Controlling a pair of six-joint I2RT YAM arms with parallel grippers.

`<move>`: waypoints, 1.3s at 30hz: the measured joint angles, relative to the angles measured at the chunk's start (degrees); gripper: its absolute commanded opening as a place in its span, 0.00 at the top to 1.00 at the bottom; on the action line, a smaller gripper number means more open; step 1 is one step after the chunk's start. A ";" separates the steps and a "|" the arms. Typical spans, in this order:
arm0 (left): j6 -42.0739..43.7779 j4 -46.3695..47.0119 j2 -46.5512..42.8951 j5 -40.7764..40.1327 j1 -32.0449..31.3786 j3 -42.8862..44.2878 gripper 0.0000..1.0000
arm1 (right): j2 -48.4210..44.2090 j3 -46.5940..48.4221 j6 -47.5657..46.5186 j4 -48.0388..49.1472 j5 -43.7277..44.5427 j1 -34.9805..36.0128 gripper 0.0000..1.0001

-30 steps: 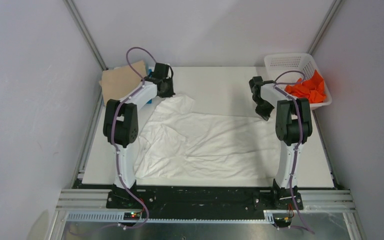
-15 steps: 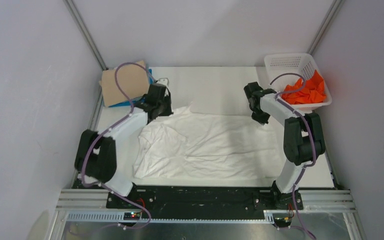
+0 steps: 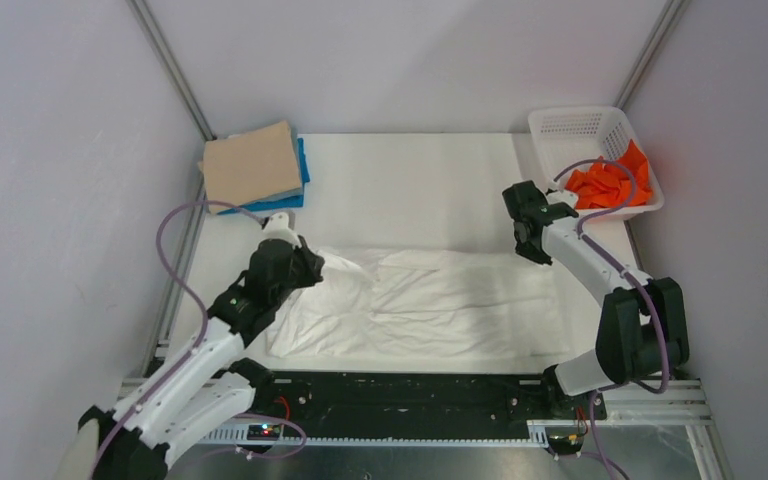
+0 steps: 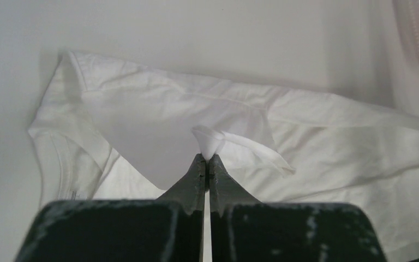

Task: Fold and stack the t-shirts
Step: Fold the other side of the tshirt into a rectangle

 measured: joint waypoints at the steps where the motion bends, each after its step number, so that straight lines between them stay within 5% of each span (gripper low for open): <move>1: -0.68 -0.57 -2.08 0.00 -0.11 -0.90 1.00 | -0.79 -0.52 -0.50 0.39 -0.17 0.00 1.00; 25: -18.16 -23.56 -26.82 0.90 -1.97 -8.83 0.98 | -9.38 -7.93 -4.98 3.08 -2.27 0.39 0.95; 28: -21.81 -28.15 -29.99 2.40 -2.99 -10.84 0.86 | -9.03 -8.50 -4.39 2.91 -0.81 0.42 0.82; 30: -24.22 -31.04 -31.78 2.97 -3.80 -11.17 0.65 | -8.98 -9.51 -3.76 2.67 -0.11 0.42 0.57; 35: -28.20 -37.31 -34.53 3.61 -6.71 -9.79 0.04 | -8.92 -10.86 -0.98 -0.81 2.19 0.42 0.25; 39: -27.58 -41.13 -33.83 2.69 -7.17 -2.38 0.00 | -11.54 -11.06 4.17 -6.71 6.14 0.42 0.05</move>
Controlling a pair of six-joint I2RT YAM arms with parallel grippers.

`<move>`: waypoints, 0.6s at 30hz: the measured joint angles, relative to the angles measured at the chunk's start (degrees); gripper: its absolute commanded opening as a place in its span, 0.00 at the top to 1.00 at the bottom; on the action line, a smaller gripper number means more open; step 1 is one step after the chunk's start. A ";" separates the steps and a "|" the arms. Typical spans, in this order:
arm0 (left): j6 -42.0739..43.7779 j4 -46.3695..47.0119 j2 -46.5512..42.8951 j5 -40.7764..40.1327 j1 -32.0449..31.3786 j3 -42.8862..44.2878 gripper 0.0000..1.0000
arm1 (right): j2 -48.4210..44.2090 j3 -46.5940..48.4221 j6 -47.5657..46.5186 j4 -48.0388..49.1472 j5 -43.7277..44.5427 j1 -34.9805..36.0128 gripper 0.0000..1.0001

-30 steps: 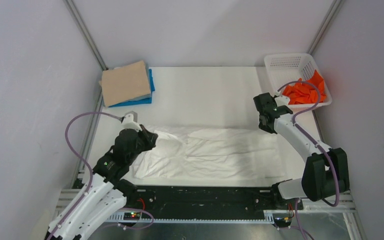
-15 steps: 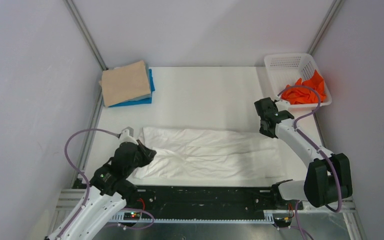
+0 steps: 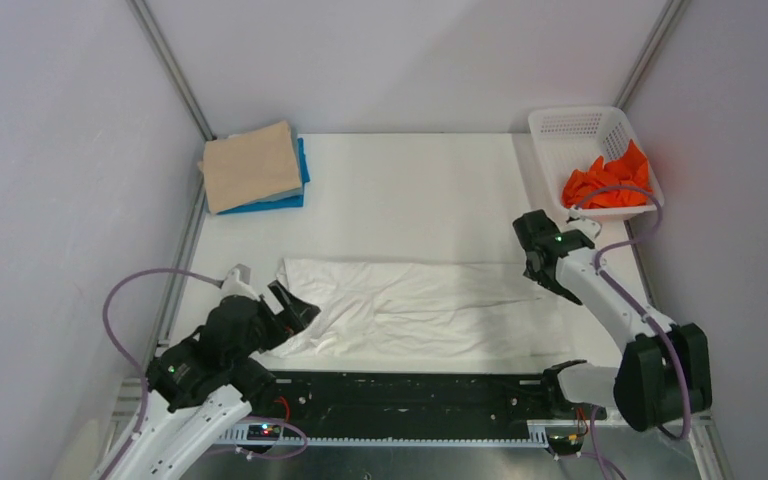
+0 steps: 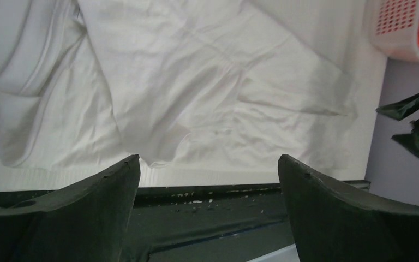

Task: Fold and stack the t-shirts
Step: Fold the other side of the tshirt into a rectangle

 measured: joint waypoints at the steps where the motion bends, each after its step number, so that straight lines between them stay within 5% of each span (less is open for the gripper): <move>1: 0.22 -0.15 0.48 -0.66 0.00 1.70 0.00 | -1.27 -0.02 0.83 -1.27 0.74 0.00 0.03; 6: 1.77 0.87 8.24 -4.98 -0.04 7.32 0.00 | -8.96 -0.66 -1.29 0.09 -1.18 -0.04 0.00; 14: 4.70 19.26 28.04 1.42 -0.92 2.64 0.00 | -9.88 -9.25 -10.80 23.98 -33.09 0.37 0.01; 18: 4.59 26.23 33.46 5.49 -3.02 -2.62 0.00 | -3.89 -9.77 -11.89 30.73 -40.79 0.96 0.00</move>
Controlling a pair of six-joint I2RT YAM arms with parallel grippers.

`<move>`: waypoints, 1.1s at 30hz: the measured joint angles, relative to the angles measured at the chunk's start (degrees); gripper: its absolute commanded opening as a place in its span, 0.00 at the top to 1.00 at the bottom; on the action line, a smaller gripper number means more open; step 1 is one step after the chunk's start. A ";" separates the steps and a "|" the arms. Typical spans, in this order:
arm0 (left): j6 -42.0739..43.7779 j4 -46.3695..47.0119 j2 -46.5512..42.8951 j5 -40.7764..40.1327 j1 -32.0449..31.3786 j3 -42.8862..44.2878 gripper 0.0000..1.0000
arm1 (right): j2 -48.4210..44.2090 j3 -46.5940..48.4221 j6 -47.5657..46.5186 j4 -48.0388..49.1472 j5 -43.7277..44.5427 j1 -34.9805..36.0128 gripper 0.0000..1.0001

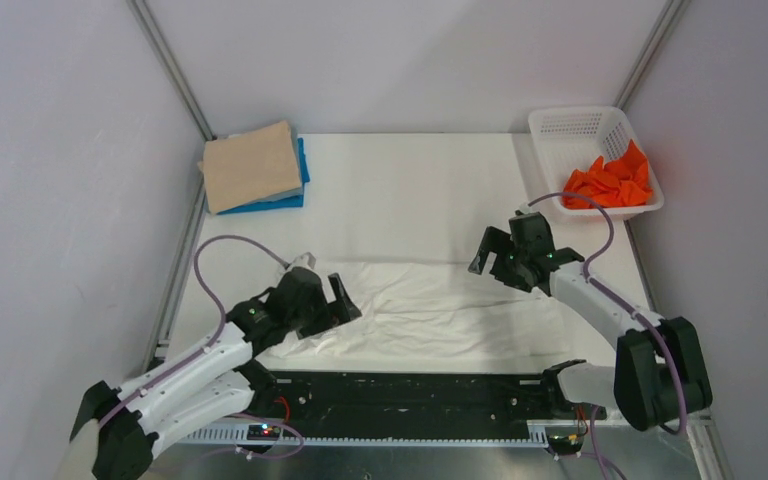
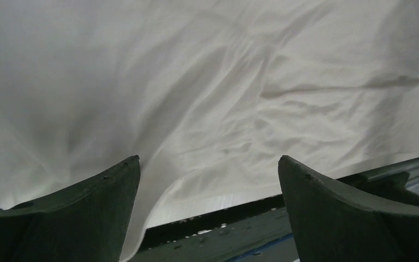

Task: Fold and stack the t-shirts
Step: Fold the other side of the tshirt into a rectangle, then rotate the tshirt 90 degrees

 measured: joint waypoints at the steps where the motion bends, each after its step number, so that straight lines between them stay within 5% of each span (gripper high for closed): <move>1: -0.26 0.81 -0.20 0.94 -0.31 -1.92 0.00 | 1.42 -0.02 -0.15 1.16 -0.98 0.02 0.01; 10: -7.21 4.04 -24.04 7.54 -0.92 -19.26 0.00 | 5.99 -0.28 -0.20 2.64 -0.59 0.00 0.01; 16: -8.31 1.62 -29.57 4.42 -0.94 -17.22 0.00 | 5.99 -0.28 -0.20 2.58 0.94 0.00 0.01; 23: -5.38 2.12 -4.00 -5.33 -0.31 -1.36 0.00 | 5.99 -0.28 -0.28 2.56 1.70 0.00 0.01; 33: -1.11 7.82 34.67 -6.73 8.09 13.40 0.00 | 9.11 -1.66 2.95 4.68 2.45 0.66 0.01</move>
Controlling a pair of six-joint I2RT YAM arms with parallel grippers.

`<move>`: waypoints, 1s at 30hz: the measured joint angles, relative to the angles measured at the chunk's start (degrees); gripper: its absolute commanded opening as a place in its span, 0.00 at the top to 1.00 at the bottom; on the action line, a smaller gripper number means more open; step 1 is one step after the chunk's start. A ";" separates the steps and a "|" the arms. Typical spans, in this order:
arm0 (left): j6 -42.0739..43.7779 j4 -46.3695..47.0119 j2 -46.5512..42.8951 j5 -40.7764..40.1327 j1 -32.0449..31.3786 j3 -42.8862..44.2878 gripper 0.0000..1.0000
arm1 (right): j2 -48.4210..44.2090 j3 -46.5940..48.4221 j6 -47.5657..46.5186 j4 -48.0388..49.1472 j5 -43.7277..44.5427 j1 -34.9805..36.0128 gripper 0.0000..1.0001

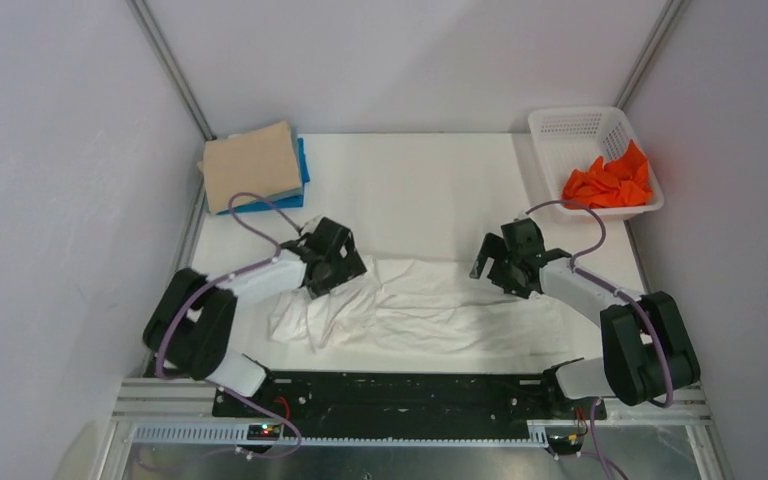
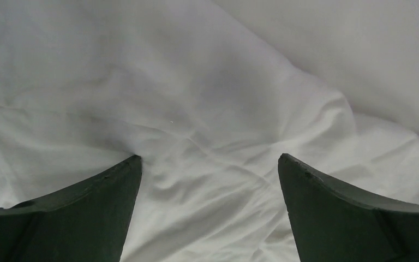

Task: Fold and stack the t-shirts
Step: Rotate the tshirt 90 degrees

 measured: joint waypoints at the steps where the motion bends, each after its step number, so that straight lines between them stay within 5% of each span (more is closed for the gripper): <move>1: 0.46 0.70 2.73 -0.07 0.44 1.86 0.00 | -0.04 -0.20 0.33 0.46 -0.04 0.11 0.01; 11: 4.24 2.10 31.93 5.95 5.18 35.93 0.00 | -8.26 -6.32 4.85 0.02 -4.11 7.43 0.00; 21: -3.28 5.33 73.79 24.57 4.83 97.13 0.00 | -5.29 -8.00 10.38 8.76 -18.53 26.91 0.01; 30: -14.25 14.93 79.23 21.05 4.13 101.96 0.00 | 2.47 -2.84 14.12 13.55 -18.62 32.68 0.01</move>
